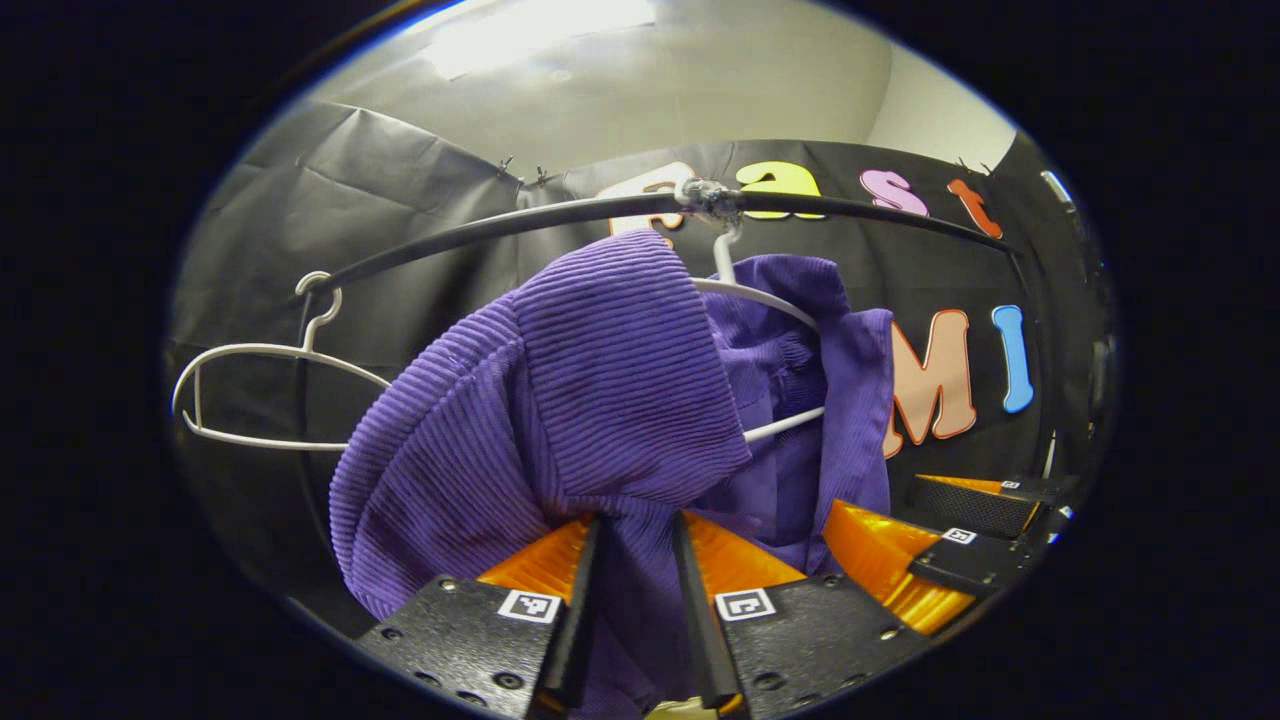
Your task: Grasp the clothes on the hanger with both hands and then place them into the laundry hamper below.
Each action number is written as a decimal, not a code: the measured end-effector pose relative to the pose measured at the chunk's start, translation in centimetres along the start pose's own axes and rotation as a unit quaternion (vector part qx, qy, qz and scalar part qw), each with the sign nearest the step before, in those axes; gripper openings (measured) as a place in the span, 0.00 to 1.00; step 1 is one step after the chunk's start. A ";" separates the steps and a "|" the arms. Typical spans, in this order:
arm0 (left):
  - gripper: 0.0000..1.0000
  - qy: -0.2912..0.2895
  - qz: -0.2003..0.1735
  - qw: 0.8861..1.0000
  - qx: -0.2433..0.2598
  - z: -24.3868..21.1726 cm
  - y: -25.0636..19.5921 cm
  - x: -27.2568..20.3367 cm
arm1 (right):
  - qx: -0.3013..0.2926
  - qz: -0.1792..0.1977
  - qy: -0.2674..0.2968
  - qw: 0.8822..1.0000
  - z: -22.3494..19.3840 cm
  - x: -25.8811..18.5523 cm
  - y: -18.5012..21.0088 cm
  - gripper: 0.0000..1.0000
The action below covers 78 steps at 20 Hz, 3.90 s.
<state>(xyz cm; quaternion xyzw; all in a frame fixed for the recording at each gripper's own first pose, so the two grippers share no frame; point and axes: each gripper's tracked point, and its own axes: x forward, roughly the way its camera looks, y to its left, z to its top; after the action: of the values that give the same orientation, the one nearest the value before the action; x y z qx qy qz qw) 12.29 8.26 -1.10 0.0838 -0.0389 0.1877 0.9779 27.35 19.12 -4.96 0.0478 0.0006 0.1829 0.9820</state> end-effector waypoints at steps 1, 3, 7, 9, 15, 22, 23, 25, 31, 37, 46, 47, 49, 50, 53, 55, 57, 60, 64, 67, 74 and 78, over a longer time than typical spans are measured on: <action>0.27 -0.003 -0.004 1.000 -0.006 0.2 0.0 0.0 | -0.003 -0.012 -0.010 1.000 0.6 0.7 -0.5 0.99; 0.02 0.006 -0.023 0.999 -0.021 0.2 -0.1 -0.5 | -0.010 -0.030 -0.025 0.999 1.5 1.9 -1.2 0.99; 0.00 0.006 -0.082 0.996 -0.037 0.9 -1.5 -2.5 | -0.021 -0.037 -0.023 0.999 2.1 3.4 -1.1 0.94; 0.00 0.010 -0.096 0.994 -0.044 1.2 -1.7 -3.7 | -0.023 -0.036 -0.031 0.999 2.7 3.5 -0.6 1.00; 0.00 -0.002 -0.131 0.991 -0.037 3.0 -3.3 -7.6 | -0.044 -0.030 -0.016 0.998 3.0 2.3 1.7 0.55; 0.00 -0.009 -0.117 0.993 0.007 1.7 -5.0 -9.8 | -0.031 -0.046 -0.009 0.998 3.5 0.6 0.0 0.10; 0.00 -0.015 -0.101 0.995 0.014 1.4 -4.5 -9.7 | -0.033 -0.045 -0.010 0.998 3.7 0.3 0.2 0.10; 0.05 -0.022 -0.058 0.998 0.010 0.7 -3.0 -9.1 | -0.053 -0.049 -0.007 0.997 4.2 0.4 0.3 0.10; 0.75 0.008 -0.030 0.999 -0.029 -3.3 -3.5 -8.0 | -0.086 -0.045 0.005 0.995 3.1 0.8 0.6 0.11; 0.82 0.024 0.012 0.999 0.033 -6.2 -2.6 -4.6 | -0.090 -0.010 0.023 0.996 1.7 1.2 1.6 0.00; 0.00 0.031 -0.015 0.999 0.030 -6.3 -1.9 -1.5 | -0.075 -0.024 0.008 0.997 2.0 0.6 0.7 0.00; 0.00 0.029 -0.024 0.999 0.030 -6.0 -2.1 -1.9 | -0.080 -0.028 0.004 0.996 2.2 0.4 0.8 0.00; 0.00 0.017 -0.056 0.998 0.018 -5.2 -2.8 -3.5 | -0.078 -0.024 -0.001 0.997 2.5 0.0 1.6 0.00; 0.00 0.011 -0.074 0.997 0.008 -4.8 -3.3 -4.3 | -0.079 -0.027 -0.003 0.996 2.6 -0.1 1.6 0.00; 0.00 0.011 -0.129 0.991 -0.013 -3.6 -4.2 -6.9 | -0.106 -0.065 -0.014 0.992 3.3 -0.5 0.7 0.01; 0.00 0.011 -0.163 0.986 -0.034 -2.5 -4.5 -8.7 | -0.116 -0.071 -0.015 0.991 3.6 -0.6 0.6 0.00; 0.00 0.005 -0.182 0.982 -0.041 -1.1 -3.5 -9.9 | -0.111 -0.073 -0.015 0.991 3.6 -0.6 0.6 0.01; 0.00 0.009 -0.219 0.975 -0.048 0.5 -2.1 -11.6 | -0.105 -0.093 -0.021 0.990 4.5 -0.5 -0.2 0.00; 0.00 -0.012 -0.222 0.974 -0.037 3.2 2.6 -12.6 | -0.109 -0.135 -0.044 0.984 6.9 -0.5 -1.9 0.00; 0.02 -0.023 -0.223 0.974 -0.041 4.8 6.2 -13.0 | -0.114 -0.154 -0.069 0.979 9.0 -0.5 -2.4 0.00; 0.00 -0.045 -0.178 0.981 -0.063 7.6 13.7 -10.5 | -0.149 -0.188 -0.116 0.964 12.2 0.0 -2.3 0.00; 0.00 -0.054 -0.109 0.990 -0.073 7.2 17.9 -6.8 | -0.165 -0.197 -0.131 0.957 13.0 0.8 -2.2 0.00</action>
<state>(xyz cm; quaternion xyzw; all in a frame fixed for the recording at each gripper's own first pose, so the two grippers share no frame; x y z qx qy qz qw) -1.05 20.90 7.96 0.0260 -0.0955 0.0719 0.9925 29.17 16.14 7.78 -0.0925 -0.1484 -0.0249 0.9843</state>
